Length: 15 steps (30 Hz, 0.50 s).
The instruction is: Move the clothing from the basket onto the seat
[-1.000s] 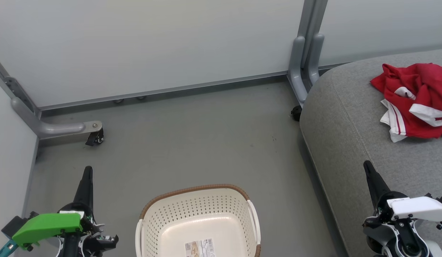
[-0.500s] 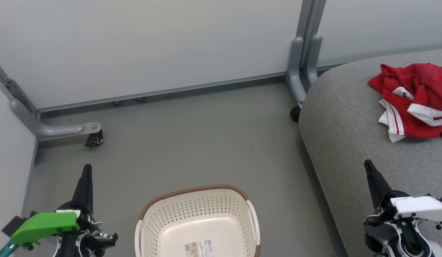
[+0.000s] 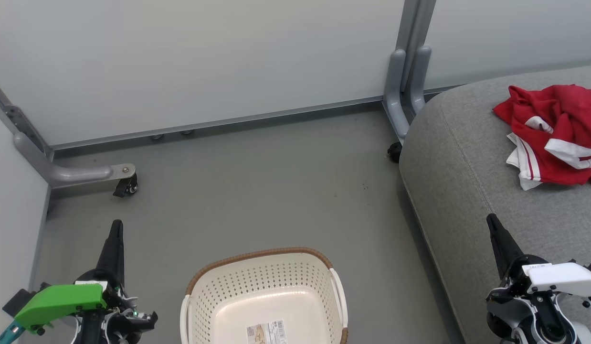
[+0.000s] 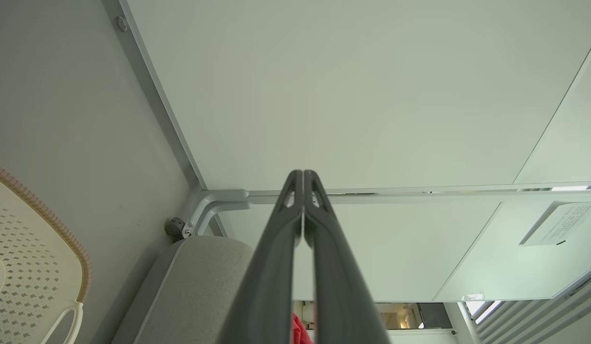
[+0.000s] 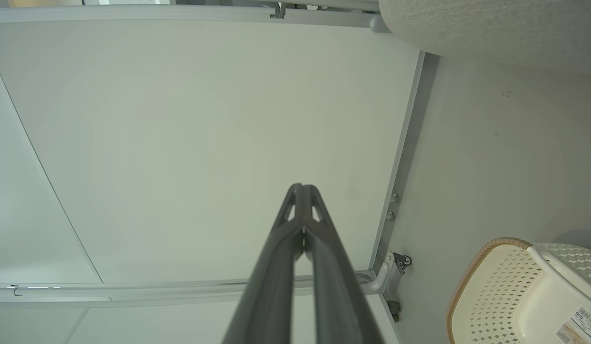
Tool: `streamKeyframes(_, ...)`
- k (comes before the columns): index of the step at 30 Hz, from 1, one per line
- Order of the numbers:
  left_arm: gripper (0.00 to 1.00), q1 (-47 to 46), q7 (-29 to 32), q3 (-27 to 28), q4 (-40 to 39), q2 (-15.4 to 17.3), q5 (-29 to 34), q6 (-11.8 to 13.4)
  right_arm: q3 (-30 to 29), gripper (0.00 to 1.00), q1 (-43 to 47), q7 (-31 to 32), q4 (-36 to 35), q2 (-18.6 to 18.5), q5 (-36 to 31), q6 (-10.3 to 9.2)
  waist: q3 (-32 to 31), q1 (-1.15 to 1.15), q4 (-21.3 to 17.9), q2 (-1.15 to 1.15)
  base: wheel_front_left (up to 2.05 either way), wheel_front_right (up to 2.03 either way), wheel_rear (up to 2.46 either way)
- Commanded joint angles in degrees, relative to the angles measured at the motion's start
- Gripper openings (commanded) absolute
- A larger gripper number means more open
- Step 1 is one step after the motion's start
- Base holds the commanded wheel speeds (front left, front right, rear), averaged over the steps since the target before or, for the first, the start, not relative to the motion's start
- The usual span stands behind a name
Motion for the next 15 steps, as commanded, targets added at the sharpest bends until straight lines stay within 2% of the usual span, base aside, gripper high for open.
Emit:
streamKeyframes(1,0.0,-0.6,0.3,0.2,0.1,0.0,-0.2,-0.3,-0.2,0.0,-0.5,0.1,0.1,-0.1,-0.2,0.0,0.0,0.0,0.0,0.5,0.0,0.0,0.0)
streamKeyframes(15,0.0,-0.6,0.2,0.1,0.0,0.0,-0.2,-0.3,-0.4,0.0,-0.5,0.4,0.1,0.1,-0.3,0.0,0.0,0.0,0.0,0.5,0.0,0.0,0.0)
